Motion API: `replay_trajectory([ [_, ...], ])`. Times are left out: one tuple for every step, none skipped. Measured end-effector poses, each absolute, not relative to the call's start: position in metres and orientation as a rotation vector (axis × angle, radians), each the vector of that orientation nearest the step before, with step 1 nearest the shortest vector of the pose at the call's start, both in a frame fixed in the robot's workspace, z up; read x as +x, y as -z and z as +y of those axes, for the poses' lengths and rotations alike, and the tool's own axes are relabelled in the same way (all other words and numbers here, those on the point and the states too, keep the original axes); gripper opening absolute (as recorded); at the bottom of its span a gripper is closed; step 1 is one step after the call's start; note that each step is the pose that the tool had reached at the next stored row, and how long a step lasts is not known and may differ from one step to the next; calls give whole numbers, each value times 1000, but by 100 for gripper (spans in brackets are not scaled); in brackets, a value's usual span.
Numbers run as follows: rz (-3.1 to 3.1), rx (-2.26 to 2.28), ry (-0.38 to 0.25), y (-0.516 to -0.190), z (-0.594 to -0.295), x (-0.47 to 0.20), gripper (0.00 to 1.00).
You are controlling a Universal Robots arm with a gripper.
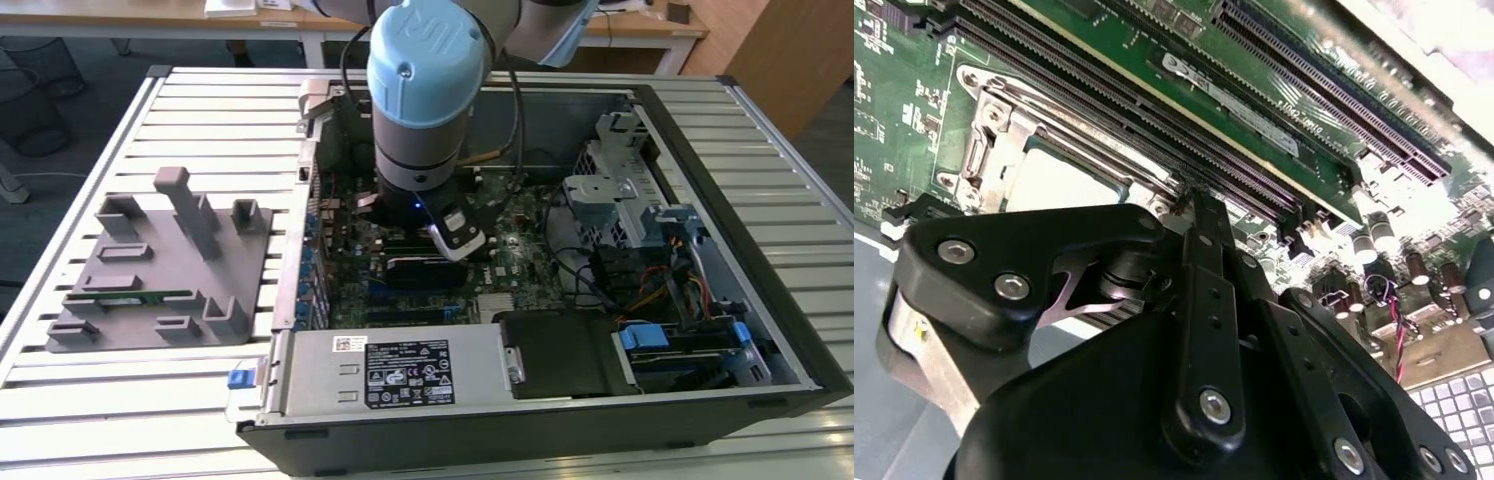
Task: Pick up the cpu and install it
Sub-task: 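Install the second cpu locking lever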
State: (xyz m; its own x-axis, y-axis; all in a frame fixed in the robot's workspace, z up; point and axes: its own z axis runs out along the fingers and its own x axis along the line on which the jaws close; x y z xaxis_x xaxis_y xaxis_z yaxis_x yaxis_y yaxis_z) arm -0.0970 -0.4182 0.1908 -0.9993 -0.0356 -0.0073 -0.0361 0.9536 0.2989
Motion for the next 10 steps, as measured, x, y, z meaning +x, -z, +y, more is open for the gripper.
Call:
replay_trajectory([
  [3103,-57,-478,-191,-418,-97,11],
  [3102,-57,-479,-191,-418,-98,11],
  [3102,-57,-480,-190,-418,-98,11],
  [3102,-57,-481,-190,-418,-98,11],
  [3102,-57,-482,-190,-418,-98,11],
  [3102,-57,-483,-190,-418,-98,11],
  [3102,-57,-483,-190,-417,-98,11],
  [3102,-57,-483,-189,-417,-98,11],
  [3102,-57,-483,-189,-417,-98,11],
  [3102,-57,-483,-189,-417,-98,11],
])
